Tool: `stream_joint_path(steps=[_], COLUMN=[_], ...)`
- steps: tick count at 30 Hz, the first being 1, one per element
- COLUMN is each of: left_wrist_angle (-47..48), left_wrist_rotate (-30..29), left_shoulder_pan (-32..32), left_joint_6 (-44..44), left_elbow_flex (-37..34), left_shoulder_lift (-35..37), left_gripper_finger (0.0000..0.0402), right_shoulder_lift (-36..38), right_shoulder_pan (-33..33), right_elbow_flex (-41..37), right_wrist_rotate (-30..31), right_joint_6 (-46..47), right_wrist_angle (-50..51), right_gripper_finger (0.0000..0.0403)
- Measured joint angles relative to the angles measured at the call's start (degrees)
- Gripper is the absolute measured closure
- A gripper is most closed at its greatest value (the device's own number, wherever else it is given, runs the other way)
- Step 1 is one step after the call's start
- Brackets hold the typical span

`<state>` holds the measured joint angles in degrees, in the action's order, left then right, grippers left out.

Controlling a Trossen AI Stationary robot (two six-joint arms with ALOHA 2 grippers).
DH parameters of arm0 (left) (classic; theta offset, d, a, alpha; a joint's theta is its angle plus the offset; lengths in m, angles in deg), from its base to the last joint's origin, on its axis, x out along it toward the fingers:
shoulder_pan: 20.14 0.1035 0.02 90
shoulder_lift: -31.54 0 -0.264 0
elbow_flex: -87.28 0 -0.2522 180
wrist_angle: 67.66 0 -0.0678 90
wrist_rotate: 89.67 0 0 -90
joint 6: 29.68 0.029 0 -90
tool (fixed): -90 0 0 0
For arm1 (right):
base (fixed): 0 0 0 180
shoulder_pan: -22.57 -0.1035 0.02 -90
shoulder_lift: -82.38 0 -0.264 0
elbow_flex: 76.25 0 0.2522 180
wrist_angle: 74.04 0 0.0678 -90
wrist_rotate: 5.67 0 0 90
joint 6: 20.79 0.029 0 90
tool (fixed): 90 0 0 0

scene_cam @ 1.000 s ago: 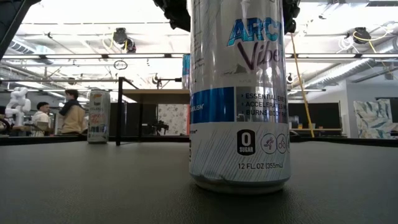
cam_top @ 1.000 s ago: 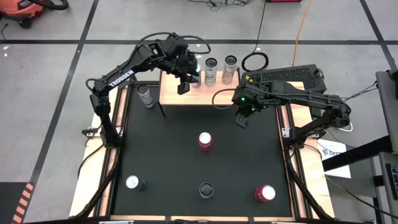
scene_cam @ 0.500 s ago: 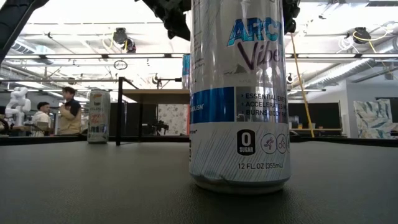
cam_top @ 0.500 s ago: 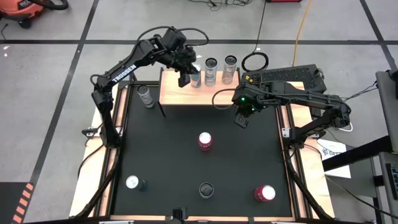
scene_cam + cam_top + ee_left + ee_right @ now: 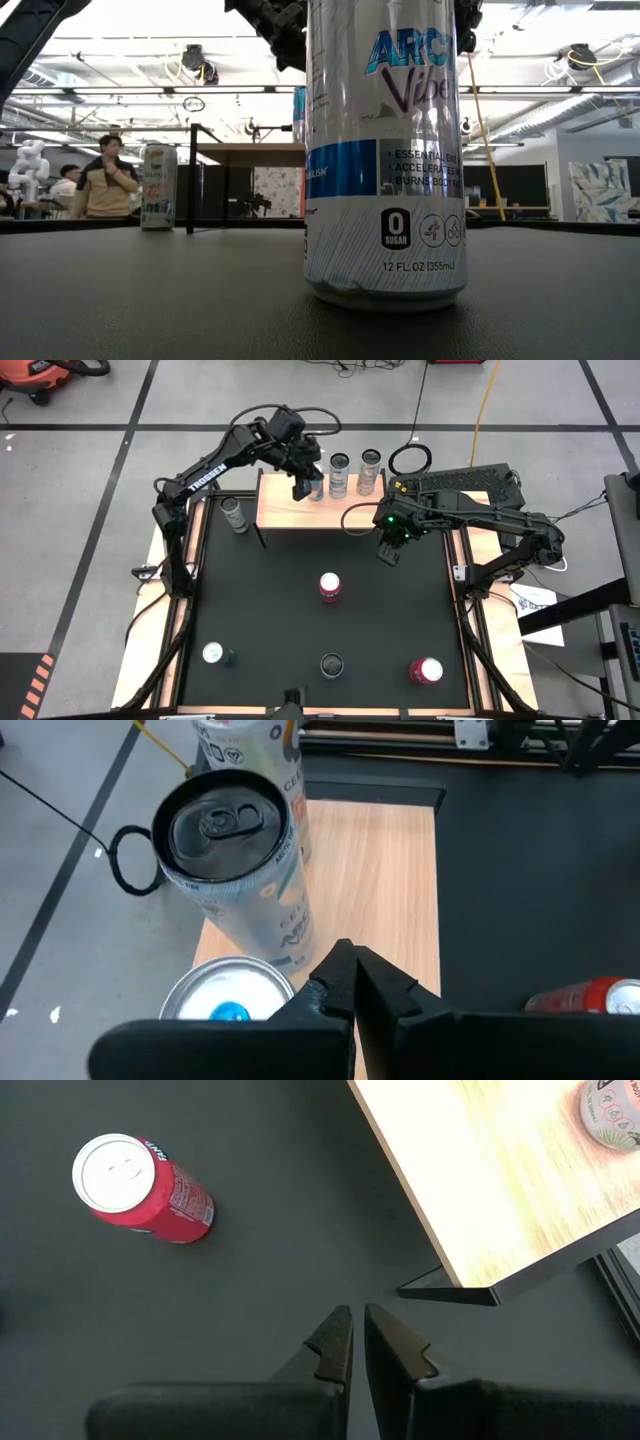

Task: Place canned beverage on shelf
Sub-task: Put the top blue soda can on the shelf

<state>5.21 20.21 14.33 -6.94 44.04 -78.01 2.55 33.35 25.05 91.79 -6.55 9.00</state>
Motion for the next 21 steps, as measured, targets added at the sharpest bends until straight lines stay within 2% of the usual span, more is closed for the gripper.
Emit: stream_joint_path(steps=[21], left_wrist_angle=[-1.1], left_wrist_rotate=[-0.2], left_shoulder_pan=[1.1], left_joint_6=[-2.9], left_elbow_flex=[-0.7], left_shoulder_lift=[-0.4], left_gripper_finger=[0.0398], right_shoulder_lift=[0.0], right_shoulder_pan=[0.0], right_elbow_flex=[0.0], right_wrist_rotate=[0.0], right_joint_6=[0.0], right_wrist_angle=[0.0], right_gripper_finger=[0.0390])
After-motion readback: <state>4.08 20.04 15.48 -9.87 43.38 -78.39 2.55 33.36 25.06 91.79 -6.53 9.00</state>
